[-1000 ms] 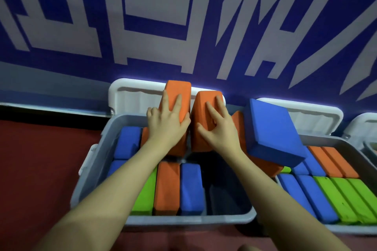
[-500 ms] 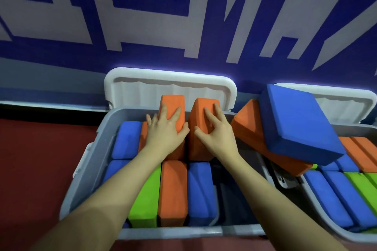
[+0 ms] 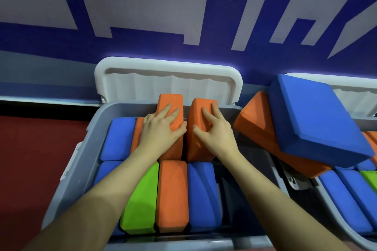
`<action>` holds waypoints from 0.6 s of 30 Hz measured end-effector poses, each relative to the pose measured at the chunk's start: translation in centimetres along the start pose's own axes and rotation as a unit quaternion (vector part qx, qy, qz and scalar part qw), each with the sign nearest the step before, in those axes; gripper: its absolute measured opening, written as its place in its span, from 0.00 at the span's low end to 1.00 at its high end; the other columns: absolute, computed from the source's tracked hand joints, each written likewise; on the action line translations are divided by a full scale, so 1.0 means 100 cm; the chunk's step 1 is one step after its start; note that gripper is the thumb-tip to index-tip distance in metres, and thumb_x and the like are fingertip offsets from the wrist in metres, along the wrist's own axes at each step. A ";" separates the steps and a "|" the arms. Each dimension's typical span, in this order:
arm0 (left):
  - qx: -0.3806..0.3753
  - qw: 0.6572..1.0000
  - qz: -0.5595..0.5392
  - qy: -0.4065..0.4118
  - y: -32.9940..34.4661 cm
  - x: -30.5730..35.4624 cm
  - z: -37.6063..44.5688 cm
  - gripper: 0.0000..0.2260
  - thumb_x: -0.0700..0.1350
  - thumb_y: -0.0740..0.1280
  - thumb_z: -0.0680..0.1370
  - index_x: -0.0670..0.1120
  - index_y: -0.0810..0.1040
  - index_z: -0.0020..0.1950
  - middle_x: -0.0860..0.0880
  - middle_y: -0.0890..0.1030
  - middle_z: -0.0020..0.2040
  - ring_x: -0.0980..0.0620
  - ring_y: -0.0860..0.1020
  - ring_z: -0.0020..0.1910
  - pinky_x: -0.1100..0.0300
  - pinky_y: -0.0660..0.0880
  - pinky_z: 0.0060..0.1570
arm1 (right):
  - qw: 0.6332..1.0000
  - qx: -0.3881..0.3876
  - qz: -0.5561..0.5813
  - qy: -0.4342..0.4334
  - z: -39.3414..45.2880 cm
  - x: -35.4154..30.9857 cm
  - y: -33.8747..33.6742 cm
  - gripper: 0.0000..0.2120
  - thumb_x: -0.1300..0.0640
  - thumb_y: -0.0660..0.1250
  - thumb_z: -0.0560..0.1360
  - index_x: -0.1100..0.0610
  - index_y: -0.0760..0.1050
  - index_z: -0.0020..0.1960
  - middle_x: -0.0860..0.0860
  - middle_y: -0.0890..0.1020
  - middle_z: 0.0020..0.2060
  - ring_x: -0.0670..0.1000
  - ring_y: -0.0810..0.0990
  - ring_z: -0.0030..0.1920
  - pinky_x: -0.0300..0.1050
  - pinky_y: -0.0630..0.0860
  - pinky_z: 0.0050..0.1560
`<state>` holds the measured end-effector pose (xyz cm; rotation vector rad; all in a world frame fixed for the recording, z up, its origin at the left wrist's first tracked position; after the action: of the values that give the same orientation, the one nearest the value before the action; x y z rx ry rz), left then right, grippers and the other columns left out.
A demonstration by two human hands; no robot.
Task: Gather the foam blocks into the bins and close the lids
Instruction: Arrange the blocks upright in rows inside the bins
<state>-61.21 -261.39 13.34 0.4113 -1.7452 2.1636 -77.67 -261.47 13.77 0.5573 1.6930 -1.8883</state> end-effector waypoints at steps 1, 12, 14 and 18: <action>-0.012 1.000 0.004 -0.004 0.004 -0.001 0.002 0.38 0.68 0.46 0.66 0.53 0.74 0.69 0.49 0.68 0.73 0.38 0.73 0.63 0.51 0.62 0.66 | 1.000 -0.006 -0.002 0.002 0.001 0.001 0.006 0.31 0.48 0.68 0.74 0.51 0.65 0.74 0.48 0.53 0.78 0.54 0.68 0.71 0.47 0.69 0.63; -0.114 0.988 0.068 0.074 0.084 -0.033 -0.039 0.27 0.58 0.47 0.78 0.52 0.71 0.71 0.49 0.67 0.73 0.34 0.67 0.70 0.37 0.58 0.68 | 0.999 -0.024 -0.007 0.020 -0.001 0.025 0.054 0.31 0.44 0.66 0.75 0.46 0.62 0.75 0.43 0.51 0.78 0.57 0.65 0.71 0.51 0.69 0.63; -0.105 0.986 0.104 0.077 0.087 -0.036 -0.044 0.23 0.56 0.51 0.78 0.52 0.74 0.68 0.49 0.72 0.70 0.35 0.69 0.68 0.35 0.62 0.64 | 1.000 -0.024 -0.003 0.014 -0.003 0.027 0.056 0.31 0.44 0.66 0.75 0.45 0.60 0.76 0.42 0.50 0.78 0.57 0.63 0.71 0.50 0.67 0.64; -0.099 0.987 0.110 0.069 0.090 -0.036 -0.045 0.23 0.56 0.50 0.79 0.54 0.72 0.70 0.51 0.71 0.71 0.39 0.68 0.71 0.38 0.60 0.68 | 0.999 -0.043 -0.012 0.006 -0.003 0.033 0.061 0.32 0.46 0.64 0.77 0.45 0.55 0.77 0.44 0.48 0.78 0.59 0.62 0.71 0.49 0.64 0.66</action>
<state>-61.89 -258.98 2.93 0.0186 -1.9809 2.0770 -76.33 -262.02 6.94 0.5178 1.7874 -1.8220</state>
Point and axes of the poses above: each hand's wrist, its own z-axis towards the middle knuckle, its own y-axis out of the palm, x = y × z, the point moved 8 cm from there along z, towards the middle knuckle
